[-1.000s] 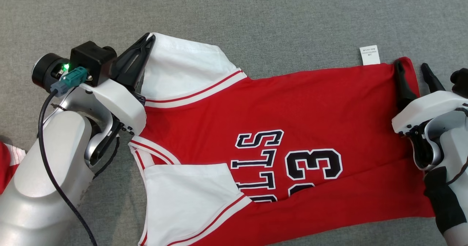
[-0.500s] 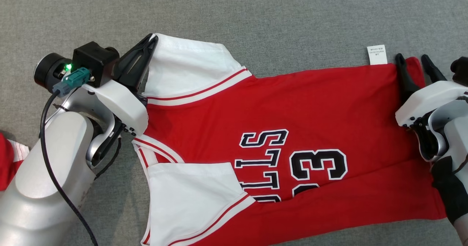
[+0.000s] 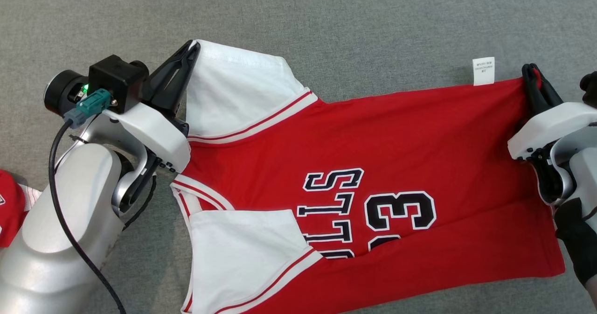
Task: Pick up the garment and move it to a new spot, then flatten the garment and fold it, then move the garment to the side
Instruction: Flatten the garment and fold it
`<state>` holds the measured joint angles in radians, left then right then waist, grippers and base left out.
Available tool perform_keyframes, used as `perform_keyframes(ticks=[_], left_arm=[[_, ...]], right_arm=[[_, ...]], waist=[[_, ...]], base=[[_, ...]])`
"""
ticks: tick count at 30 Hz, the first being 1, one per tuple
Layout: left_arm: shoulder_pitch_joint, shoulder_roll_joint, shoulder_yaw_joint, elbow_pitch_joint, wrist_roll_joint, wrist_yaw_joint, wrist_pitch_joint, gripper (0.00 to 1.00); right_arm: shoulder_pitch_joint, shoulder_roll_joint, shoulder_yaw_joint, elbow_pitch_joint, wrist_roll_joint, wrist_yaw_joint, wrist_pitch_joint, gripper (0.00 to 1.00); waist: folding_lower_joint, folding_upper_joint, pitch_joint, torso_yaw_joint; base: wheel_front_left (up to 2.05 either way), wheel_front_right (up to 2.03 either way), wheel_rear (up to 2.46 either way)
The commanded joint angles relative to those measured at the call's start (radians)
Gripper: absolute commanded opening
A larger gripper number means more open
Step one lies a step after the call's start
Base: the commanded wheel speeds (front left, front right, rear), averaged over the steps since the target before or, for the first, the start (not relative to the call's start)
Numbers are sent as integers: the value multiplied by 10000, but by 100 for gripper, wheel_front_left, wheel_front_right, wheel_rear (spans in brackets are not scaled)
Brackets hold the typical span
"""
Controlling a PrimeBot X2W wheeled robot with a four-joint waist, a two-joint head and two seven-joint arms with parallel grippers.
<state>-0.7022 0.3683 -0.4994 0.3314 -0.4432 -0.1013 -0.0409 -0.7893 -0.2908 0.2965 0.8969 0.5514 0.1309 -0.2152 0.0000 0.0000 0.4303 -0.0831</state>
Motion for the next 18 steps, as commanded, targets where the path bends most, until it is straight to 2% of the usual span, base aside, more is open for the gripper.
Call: perform_keyframes(ticks=[1, 6, 9, 18], left_arm=[[152, 42, 102, -75, -131, 88, -123, 0], [409, 20, 235, -387, -285, 193, -383, 0], [920, 66, 322, -965, -575, 160, -659, 0], [2388, 594, 128, -2219, -895, -3, -1024, 0]], right_arm=[[155, -98, 11, -156, 119, -3, -188, 0], [524, -190, 90, -708, 355, -1, -412, 0], [1125, -366, -37, -1509, 516, -1, -513, 0], [2852, -725, -798, -3346, 262, -1, -511, 0]], waist=[[0, 0, -118, -9], [0, 0, -301, 36], [0, 0, -472, 146], [0, 0, -923, 361]], base=[[0, 0, 0], [0, 0, 0], [0, 0, 0], [0, 0, 0]])
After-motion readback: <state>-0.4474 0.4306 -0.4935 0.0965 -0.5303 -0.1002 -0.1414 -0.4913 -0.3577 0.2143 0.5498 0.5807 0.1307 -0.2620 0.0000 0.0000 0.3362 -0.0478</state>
